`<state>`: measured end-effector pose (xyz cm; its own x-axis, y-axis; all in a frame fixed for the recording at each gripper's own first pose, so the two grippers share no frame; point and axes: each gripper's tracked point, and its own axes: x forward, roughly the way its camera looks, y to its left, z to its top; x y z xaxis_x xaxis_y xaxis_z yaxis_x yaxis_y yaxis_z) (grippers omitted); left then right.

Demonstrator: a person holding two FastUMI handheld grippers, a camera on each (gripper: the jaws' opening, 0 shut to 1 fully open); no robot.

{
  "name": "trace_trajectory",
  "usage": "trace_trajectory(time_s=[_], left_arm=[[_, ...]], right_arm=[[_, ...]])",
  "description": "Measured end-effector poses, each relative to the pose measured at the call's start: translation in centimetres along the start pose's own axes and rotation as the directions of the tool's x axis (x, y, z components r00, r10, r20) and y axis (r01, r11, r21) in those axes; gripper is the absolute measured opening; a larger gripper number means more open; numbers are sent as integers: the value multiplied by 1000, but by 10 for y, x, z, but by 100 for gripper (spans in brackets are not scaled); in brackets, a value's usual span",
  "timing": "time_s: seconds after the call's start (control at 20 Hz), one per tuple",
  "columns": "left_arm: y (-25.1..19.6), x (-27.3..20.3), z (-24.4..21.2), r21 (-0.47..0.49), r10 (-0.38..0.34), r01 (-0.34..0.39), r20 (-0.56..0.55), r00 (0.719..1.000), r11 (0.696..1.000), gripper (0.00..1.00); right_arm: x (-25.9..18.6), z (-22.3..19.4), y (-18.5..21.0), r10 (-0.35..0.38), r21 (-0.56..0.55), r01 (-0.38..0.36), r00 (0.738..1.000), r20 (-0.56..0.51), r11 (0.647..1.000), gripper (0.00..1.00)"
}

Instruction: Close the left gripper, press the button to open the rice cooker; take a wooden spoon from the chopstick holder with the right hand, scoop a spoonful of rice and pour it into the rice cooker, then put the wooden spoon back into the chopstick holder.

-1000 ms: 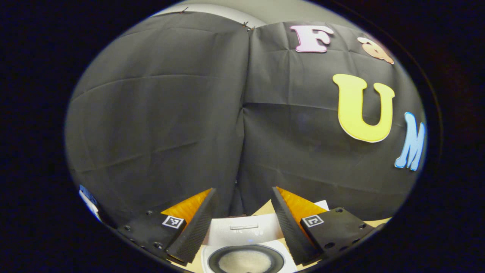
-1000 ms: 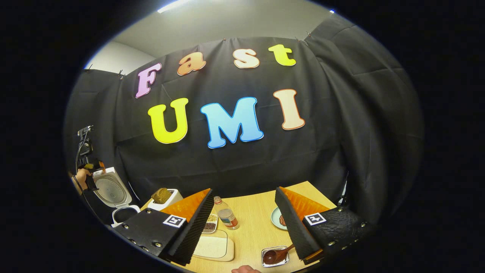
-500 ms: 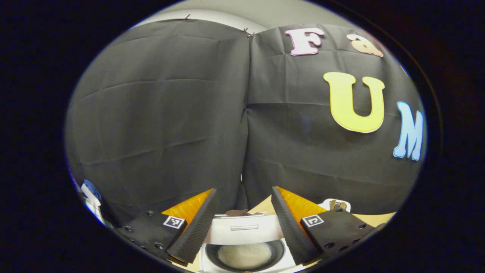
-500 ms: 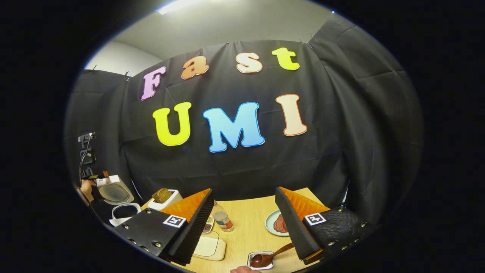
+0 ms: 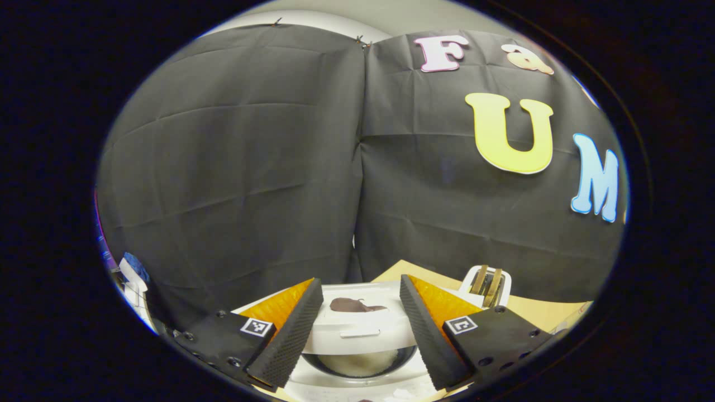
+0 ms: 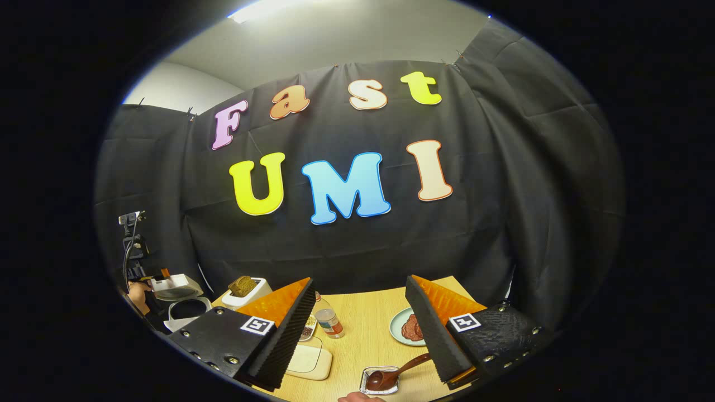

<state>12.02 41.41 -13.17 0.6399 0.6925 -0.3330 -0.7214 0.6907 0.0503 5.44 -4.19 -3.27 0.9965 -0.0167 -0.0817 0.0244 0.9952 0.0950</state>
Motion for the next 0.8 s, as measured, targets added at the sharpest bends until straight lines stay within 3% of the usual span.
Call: trace_trajectory(time_s=[0.8], left_arm=[[-14,-10,-94,18,-76,80,-161,984,997,96]], right_arm=[[-21,-16,31,-21,4,21,999,-27,1000,98]])
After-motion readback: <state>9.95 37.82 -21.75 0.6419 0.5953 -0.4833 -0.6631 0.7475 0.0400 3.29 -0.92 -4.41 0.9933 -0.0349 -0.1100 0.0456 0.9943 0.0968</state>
